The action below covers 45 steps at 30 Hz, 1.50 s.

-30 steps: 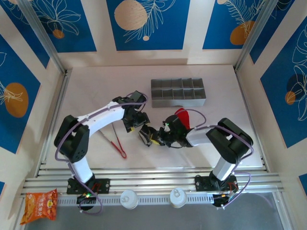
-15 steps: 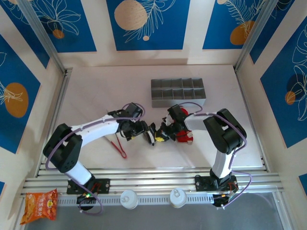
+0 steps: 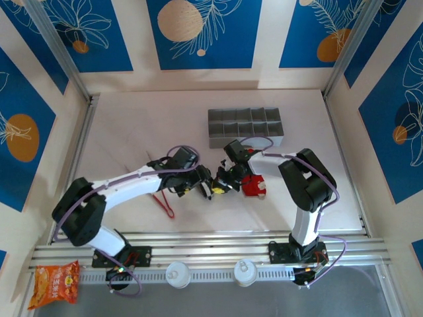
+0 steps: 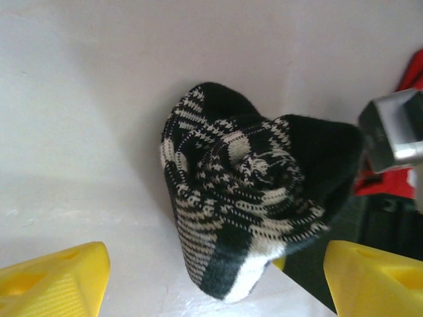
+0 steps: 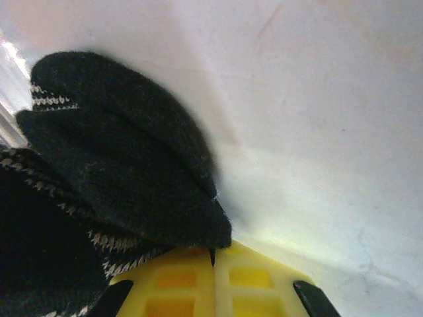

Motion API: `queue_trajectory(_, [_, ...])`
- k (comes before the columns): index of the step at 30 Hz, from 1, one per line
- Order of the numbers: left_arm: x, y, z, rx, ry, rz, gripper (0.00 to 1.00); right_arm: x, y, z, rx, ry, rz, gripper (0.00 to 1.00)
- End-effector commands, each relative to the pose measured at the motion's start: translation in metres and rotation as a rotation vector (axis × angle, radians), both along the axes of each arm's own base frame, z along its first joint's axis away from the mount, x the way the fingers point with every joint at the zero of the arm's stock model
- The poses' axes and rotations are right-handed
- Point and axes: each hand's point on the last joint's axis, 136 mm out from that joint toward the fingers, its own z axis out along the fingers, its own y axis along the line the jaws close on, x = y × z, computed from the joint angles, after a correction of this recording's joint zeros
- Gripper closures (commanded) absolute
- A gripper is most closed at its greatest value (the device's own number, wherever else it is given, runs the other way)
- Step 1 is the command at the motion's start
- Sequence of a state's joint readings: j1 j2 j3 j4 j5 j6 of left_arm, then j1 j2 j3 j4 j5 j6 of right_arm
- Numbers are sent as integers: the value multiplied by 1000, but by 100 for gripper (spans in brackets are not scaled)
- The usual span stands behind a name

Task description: Roll the socks

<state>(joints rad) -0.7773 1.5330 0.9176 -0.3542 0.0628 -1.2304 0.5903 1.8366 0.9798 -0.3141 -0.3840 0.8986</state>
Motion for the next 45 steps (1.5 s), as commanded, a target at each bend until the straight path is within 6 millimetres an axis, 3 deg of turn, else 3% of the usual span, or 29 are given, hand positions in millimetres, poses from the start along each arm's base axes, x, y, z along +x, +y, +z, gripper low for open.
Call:
queue_trajectory(1, [-4,-14,-4,-6,31,-6,17,-6,-13,-19,-111,33,-11,100])
queue_trajectory(6, [2,-13,-23,42,52,22,19,-3,-8,-13,-100,17,-6,100])
queue_trajectory(10, [0,0,-40,128,90,63,22,-3,-5,-10,-96,8,1,100])
queue_trajectory(21, [-30,51,-86,304,273,212,50,-8,9,11,-100,-121,72,100])
queue_trajectory(25, [-43,64,-96,329,327,260,61,-14,15,16,-102,-203,126,91])
queue_trajectory(29, [-60,76,-112,314,399,332,77,-15,13,23,-115,-346,165,80])
queue_trajectory(33, [-63,80,-115,311,417,349,88,-15,11,43,-49,-636,217,73])
queue_trajectory(38, [-73,92,-103,392,507,343,94,-28,17,75,9,-1110,394,55])
queue_trajectory(45, [-80,102,-95,476,614,307,95,-43,31,66,-83,-1339,730,43])
